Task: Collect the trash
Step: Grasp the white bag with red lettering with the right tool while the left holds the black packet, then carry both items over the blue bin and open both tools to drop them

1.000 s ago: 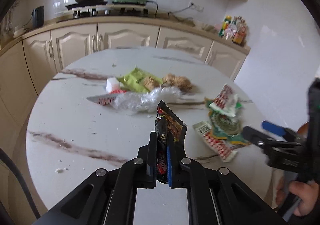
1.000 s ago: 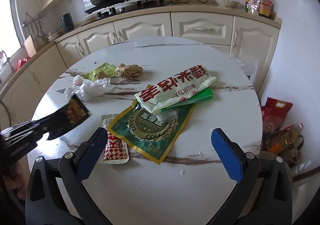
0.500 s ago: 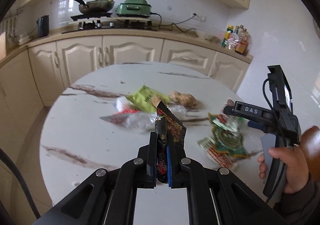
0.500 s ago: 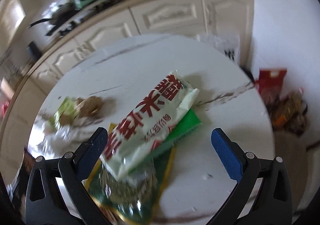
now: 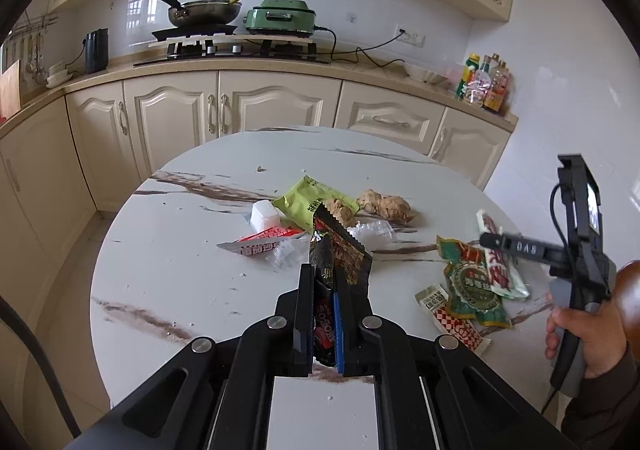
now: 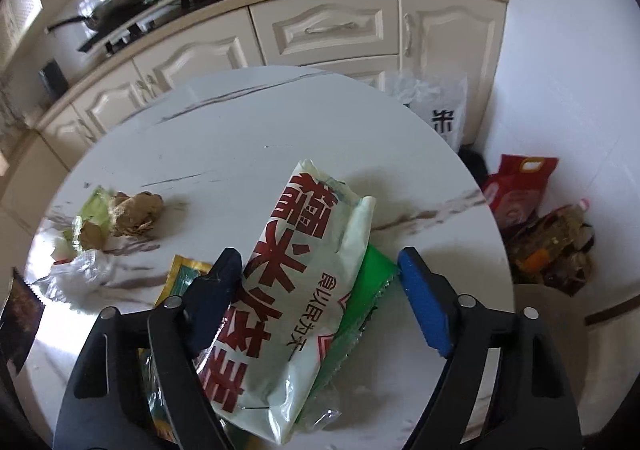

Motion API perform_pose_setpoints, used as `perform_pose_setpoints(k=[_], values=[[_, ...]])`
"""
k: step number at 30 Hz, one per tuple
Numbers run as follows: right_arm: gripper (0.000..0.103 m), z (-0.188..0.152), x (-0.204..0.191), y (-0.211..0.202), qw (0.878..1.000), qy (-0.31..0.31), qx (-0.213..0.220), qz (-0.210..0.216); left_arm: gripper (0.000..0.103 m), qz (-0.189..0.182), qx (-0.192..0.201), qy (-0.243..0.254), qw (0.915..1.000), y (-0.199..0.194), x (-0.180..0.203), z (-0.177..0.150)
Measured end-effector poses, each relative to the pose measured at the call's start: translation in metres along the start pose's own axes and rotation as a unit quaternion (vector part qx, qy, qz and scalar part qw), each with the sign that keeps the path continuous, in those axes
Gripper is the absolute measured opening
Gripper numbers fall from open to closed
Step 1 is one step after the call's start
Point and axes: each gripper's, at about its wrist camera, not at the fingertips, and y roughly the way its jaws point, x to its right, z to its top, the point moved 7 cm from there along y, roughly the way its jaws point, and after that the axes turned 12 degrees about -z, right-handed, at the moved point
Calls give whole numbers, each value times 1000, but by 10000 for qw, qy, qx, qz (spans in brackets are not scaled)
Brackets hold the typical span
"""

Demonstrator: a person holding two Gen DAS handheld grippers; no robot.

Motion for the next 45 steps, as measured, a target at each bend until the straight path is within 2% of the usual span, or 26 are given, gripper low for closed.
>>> perform_pose_setpoints(k=[1,4,7,8,9,11,12,17,19,20,21,22,24,27,29,30,36,40,45], values=[[77,-1,4,0,9999,-112,-3,-84,4,-28,7,0,10000,-1,2,0],[74,-7,10,-5,9995,-313,33,22,4,-73,48,-21,10000,-9,4,-1],[65,-12,12,-14,9990,-404,127,153,4,-164,66,-47,9998,-15,5,-2],[57,-12,11,-18,9987,-436,181,202,4,-186,66,-58,9998,-17,6,-2],[42,-12,10,-23,9983,-452,267,268,4,-184,73,-50,9998,-21,6,-3],[3,-10,5,-32,9976,-513,285,370,4,-200,86,-61,9997,-26,7,-4],[1,-10,3,-32,9975,-551,238,385,4,-212,92,-62,9997,-29,7,-4],[4,-10,7,-32,9984,-387,202,365,4,-190,146,-18,9997,-45,9,-8],[33,-14,9,-37,9981,-435,290,332,4,-166,144,-7,9998,-50,10,-12],[68,-17,10,-43,9974,-526,420,262,4,-162,144,-8,9998,-52,10,-13],[88,-19,12,-48,9962,-638,592,67,4,-169,141,-21,9998,-54,9,-14],[86,-22,13,-52,9948,-733,702,-85,4,-169,138,-33,9998,-55,8,-15],[83,-25,13,-51,9928,-903,773,-115,4,-179,125,-66,9997,-56,7,-18],[80,-32,14,-29,9933,-1061,374,-277,4,-228,92,-107,9996,-54,8,-18],[74,-35,9,-23,9934,-1097,308,-116,4,-242,79,-123,9996,-53,7,-17],[66,-35,8,-23,9930,-1113,368,-111,4,-251,77,-138,9996,-53,7,-17],[55,-33,11,-23,9942,-993,422,17,4,-292,104,-225,9993,-55,3,-14],[53,-37,10,-31,9943,-982,414,87,4,-314,167,-253,9990,-60,2,-14],[52,-38,7,-59,9933,-895,713,177,4,-346,301,-254,9986,-80,-1,-16]])
